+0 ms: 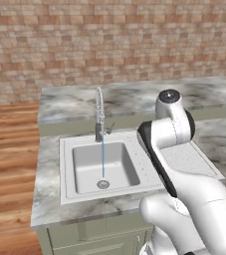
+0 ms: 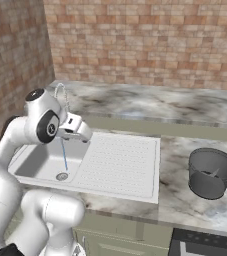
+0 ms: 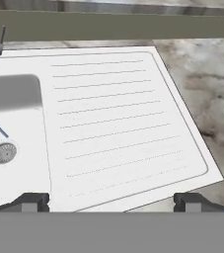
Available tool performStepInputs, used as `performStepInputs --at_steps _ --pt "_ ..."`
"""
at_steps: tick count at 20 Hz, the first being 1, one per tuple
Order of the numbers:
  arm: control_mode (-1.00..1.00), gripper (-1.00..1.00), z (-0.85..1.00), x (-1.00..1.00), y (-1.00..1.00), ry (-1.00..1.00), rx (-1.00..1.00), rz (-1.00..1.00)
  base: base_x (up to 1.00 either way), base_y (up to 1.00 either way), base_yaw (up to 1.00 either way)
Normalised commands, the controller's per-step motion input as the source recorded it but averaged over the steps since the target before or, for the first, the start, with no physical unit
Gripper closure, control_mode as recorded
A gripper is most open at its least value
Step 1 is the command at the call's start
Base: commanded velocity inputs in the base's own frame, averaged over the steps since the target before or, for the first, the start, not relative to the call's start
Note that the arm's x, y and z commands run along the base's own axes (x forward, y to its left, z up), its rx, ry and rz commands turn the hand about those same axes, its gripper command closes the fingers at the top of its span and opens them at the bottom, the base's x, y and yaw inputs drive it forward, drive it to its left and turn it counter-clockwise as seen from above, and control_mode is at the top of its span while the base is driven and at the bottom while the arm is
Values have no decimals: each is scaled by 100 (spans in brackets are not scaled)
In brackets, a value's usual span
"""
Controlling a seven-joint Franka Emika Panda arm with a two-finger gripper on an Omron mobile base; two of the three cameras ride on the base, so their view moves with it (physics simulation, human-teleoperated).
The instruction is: Turn on the sink faucet and place the jug under the water for a few seconds to fill it up.
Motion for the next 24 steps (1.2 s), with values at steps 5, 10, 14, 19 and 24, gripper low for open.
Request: performStepInputs --at_steps 5,10,14,19,24 --pt "-100 -100 0 -80 0 0 0 0 0 0 0" --pt "-100 -100 0 -69 -2 0 0 0 0 0 0" --pt "-100 -100 1 -9 -11 0 0 -1 0 0 0" --pt "-100 -100 8 0 -1 0 0 0 0 0 0" --pt "-100 -100 5 2 0 0 0 0 0 0 0"
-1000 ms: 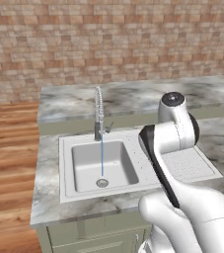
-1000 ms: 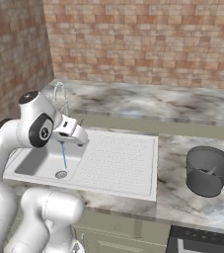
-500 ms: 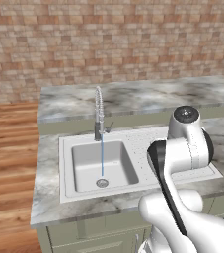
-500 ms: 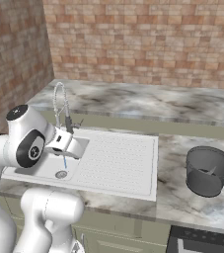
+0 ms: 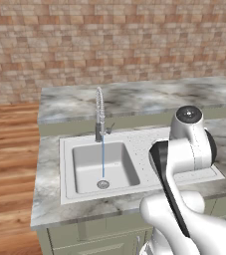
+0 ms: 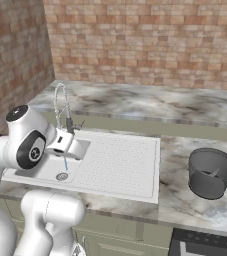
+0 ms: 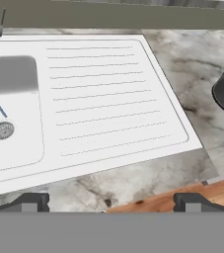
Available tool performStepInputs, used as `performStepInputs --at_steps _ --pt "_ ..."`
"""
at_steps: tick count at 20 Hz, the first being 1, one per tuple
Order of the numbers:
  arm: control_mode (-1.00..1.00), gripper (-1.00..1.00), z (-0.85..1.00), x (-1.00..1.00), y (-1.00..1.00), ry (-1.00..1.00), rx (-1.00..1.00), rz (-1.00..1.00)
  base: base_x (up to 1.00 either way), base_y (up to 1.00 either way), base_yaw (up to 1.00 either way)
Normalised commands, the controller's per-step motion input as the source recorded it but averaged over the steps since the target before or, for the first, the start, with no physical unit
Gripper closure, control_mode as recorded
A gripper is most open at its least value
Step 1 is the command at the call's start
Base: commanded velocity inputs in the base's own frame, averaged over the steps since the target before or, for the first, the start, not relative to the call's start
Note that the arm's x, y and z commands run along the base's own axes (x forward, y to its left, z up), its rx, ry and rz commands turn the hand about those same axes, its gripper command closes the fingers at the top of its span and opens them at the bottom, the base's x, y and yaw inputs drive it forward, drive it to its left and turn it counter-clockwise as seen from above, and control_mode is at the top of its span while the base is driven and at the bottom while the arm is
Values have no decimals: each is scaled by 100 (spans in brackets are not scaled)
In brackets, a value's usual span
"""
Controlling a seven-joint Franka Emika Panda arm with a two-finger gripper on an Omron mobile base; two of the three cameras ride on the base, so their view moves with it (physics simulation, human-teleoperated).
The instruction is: Turn on the sink faucet and place the jug under the water for a few seconds to fill it up.
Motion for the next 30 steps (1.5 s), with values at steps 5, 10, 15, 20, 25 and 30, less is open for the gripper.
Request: performStepInputs --at_steps 5,10,15,20,25,30 --pt "-100 -100 0 12 0 0 0 0 0 0 0" --pt "-100 -100 0 11 0 0 0 0 0 0 0" --pt "-100 -100 0 0 0 0 0 0 0 0 0" --pt "100 -100 0 -11 0 0 0 0 -21 0 0" --pt "100 -100 0 0 0 0 0 0 -70 -11 0" --pt "100 -100 0 0 0 0 0 0 -70 -17 0"
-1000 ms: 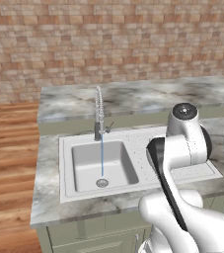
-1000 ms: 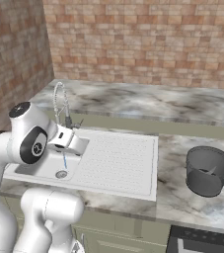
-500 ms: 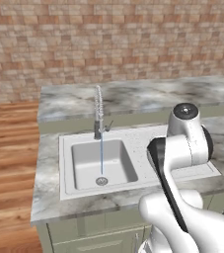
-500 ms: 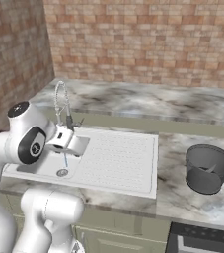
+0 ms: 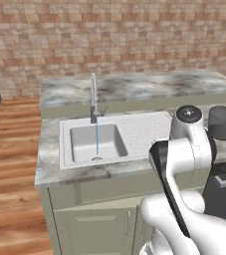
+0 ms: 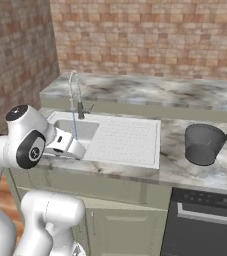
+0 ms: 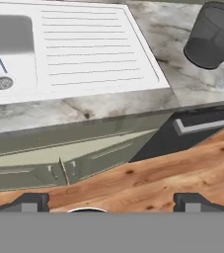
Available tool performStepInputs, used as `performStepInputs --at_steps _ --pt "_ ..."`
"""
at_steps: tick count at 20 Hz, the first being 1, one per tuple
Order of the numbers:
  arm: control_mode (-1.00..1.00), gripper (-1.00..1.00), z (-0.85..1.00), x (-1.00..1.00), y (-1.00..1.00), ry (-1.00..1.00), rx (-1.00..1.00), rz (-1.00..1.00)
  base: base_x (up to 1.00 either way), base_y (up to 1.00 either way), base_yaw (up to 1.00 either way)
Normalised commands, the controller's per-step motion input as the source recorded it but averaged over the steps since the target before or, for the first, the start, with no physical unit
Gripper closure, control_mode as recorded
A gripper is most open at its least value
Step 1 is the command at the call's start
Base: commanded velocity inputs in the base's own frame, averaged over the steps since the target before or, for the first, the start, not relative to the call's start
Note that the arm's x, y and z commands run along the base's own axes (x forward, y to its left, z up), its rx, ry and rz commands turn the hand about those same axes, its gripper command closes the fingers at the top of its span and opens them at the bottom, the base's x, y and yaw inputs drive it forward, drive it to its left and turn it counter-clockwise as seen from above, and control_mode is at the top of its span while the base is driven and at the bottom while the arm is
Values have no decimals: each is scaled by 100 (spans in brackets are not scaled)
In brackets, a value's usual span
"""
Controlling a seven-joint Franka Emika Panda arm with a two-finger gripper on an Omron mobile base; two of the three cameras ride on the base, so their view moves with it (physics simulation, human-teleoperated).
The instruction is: Turn on the sink faucet and place the jug under the water for a few seconds to fill it up.
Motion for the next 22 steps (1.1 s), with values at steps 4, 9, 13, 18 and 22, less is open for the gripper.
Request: performStepInputs --at_steps 4,9,13,18,22 --pt "100 -100 0 0 0 0 0 0 -24 -45 0" --pt "100 -100 0 0 0 0 0 0 -1 -65 0" --pt "100 -100 0 0 0 0 0 0 0 -74 0" --pt "100 -100 0 0 0 0 0 0 0 -68 0" --pt "100 -100 0 0 0 0 0 0 1 -49 2"
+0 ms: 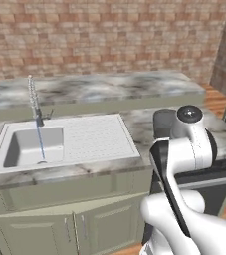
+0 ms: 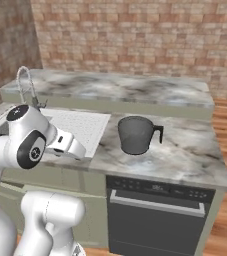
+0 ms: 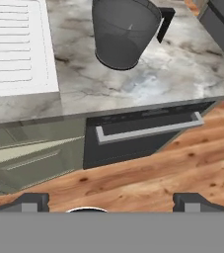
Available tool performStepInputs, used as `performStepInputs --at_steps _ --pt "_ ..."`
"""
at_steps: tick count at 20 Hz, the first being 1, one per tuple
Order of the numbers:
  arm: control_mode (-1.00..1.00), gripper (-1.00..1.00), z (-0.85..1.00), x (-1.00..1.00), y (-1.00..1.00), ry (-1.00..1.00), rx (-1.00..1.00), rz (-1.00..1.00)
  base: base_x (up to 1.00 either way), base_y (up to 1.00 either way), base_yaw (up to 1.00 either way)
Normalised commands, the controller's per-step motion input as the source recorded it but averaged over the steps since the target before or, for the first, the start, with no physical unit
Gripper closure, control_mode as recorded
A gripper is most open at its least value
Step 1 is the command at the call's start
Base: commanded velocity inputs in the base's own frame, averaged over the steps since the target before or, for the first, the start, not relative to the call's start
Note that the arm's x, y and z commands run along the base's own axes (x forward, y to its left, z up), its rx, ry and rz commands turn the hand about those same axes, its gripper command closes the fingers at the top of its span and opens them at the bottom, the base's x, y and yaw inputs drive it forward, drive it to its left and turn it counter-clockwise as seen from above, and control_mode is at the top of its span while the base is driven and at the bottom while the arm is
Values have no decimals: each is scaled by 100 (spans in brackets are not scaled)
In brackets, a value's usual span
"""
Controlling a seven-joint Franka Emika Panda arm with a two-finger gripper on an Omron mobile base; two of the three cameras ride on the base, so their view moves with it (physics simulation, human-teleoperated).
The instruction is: Turn on the sink faucet and place the jug under the water for a few seconds to fill it up.
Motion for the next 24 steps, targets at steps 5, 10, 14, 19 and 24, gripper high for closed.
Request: performStepInputs --at_steps 5,10,14,19,24 --pt "100 -100 0 0 0 0 0 0 13 -33 9" --pt "100 -100 0 0 0 0 0 0 21 -26 11" --pt "100 -100 0 0 0 0 0 0 26 -23 11" --pt "100 -100 0 0 0 0 0 0 32 -29 12" --pt "100 -100 0 0 0 0 0 0 35 -33 12"
